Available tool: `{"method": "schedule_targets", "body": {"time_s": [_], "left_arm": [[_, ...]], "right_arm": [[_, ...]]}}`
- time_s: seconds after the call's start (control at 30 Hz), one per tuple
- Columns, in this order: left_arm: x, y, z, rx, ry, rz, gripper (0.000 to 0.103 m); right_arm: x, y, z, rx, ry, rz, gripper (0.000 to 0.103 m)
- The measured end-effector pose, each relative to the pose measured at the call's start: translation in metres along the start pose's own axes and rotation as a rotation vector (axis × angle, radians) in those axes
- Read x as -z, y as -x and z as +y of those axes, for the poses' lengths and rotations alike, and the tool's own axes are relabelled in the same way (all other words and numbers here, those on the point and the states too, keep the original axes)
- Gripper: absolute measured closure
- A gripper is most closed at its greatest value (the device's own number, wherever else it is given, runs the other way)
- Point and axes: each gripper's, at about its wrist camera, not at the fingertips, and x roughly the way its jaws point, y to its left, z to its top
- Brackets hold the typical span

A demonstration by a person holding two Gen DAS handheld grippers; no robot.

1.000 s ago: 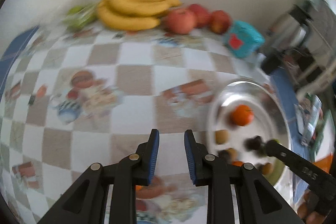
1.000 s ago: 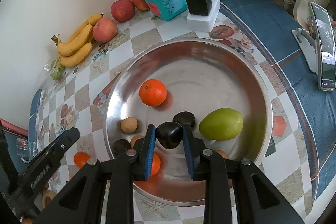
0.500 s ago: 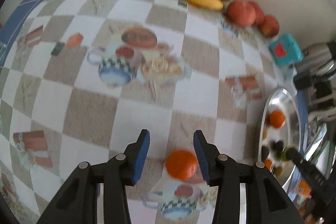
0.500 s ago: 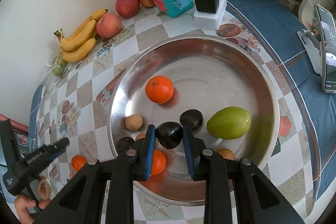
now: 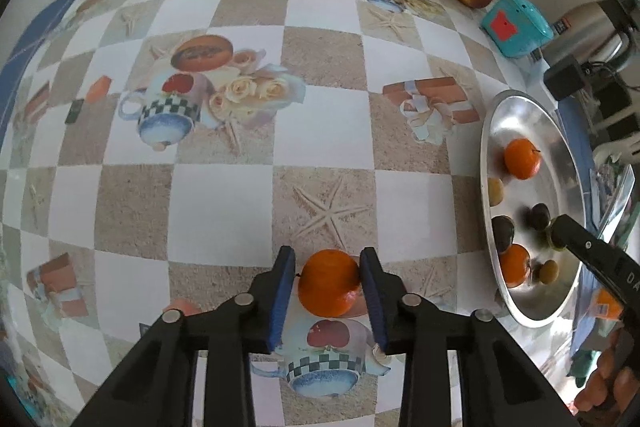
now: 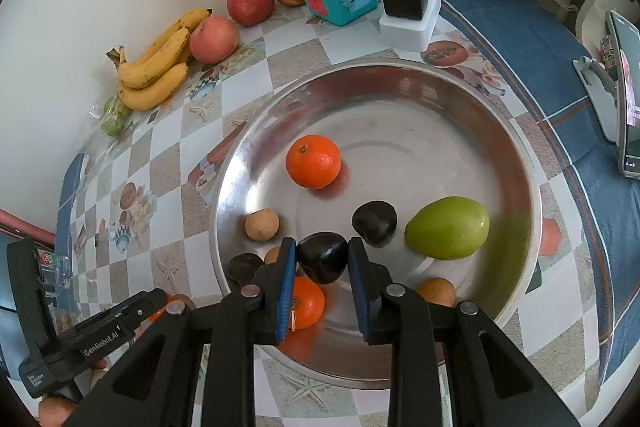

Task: Organize fruits
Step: 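Carry the orange and the dark purple fruit over the steel bowl with both grippers, then open both grippers to drop the orange and dark purple fruit into the bowl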

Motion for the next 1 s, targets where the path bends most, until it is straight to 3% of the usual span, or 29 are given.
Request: {"method": "schedule_targets", "body": {"time_s": [0.63,0.83,1.0], "left_arm": [[-0.002,0.026,0.002,0.053,0.027,-0.081,0.071],[-0.006,0.043,-0.028,0.168,-0.023,-0.169,0.071],[-0.01,0.037,-0.07,0.194,-0.111,-0.225,0.071]], "right_arm": [[0.001,-0.002,-0.002,-0.003,-0.012,0.007,0.076],[0.001,-0.008,-0.007,0.011,-0.016,0.025,0.076],[0.002,-0.011,-0.009,0.022,-0.016,0.037,0.075]]}}
